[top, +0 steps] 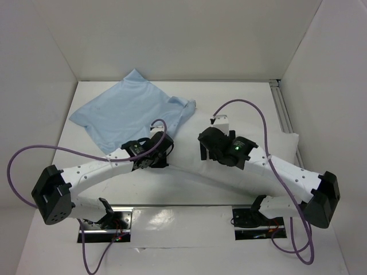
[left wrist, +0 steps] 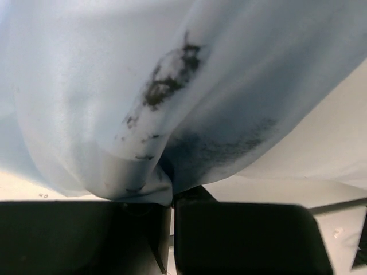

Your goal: Put the pillow into the pillowcase

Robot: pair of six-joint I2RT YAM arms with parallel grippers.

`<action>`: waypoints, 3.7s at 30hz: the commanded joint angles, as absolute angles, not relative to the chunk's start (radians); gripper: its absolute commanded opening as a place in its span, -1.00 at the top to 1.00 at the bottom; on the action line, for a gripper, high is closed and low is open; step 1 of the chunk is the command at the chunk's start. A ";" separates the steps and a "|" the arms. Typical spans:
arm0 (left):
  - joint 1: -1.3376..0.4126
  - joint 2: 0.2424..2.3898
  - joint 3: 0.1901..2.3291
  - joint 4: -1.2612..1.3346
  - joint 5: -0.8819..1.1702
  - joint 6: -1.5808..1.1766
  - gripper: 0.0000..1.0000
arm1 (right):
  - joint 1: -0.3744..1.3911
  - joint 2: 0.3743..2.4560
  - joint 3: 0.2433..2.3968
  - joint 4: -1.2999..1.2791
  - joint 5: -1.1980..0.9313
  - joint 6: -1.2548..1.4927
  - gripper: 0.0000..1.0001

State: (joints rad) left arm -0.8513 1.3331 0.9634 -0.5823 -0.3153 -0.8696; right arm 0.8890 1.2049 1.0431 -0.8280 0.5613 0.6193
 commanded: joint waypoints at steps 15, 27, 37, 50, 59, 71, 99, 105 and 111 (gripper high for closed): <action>-0.954 1.368 1.132 -0.653 -0.265 -0.851 0.15 | 0.807 1.407 1.123 -0.624 0.466 0.672 1.00; -0.954 1.367 1.127 -0.673 -0.327 -0.864 1.00 | 0.756 1.338 1.080 -0.624 0.445 0.672 1.00; -0.942 1.551 1.716 -0.616 -0.022 -0.592 1.00 | 0.678 1.488 1.466 -0.469 0.368 0.534 1.00; -0.916 1.340 1.232 -0.603 0.086 -0.692 0.50 | 0.707 1.364 1.094 -0.298 0.186 0.690 1.00; -0.916 1.192 1.317 -0.817 -0.050 -0.712 -0.30 | 0.732 1.328 1.043 -0.313 0.186 0.680 0.95; -0.499 1.251 1.387 -0.877 -0.283 -0.744 -0.85 | 0.732 1.341 1.227 -0.494 0.353 0.502 -0.88; -0.092 1.799 1.569 -0.726 0.172 -0.575 -0.02 | 0.266 1.615 1.584 -0.718 0.367 0.288 -0.99; -0.092 1.835 1.637 -0.726 0.192 -0.566 1.00 | 0.137 1.704 1.546 -0.729 0.186 0.327 -0.99; -0.178 1.916 1.885 -0.749 0.212 -0.545 1.00 | 0.137 1.723 1.390 -0.488 -0.262 0.406 0.38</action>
State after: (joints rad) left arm -0.1177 1.8885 1.7428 -0.7723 0.1715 -0.5747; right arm 0.1204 1.7161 1.4490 -0.5877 0.0402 0.3614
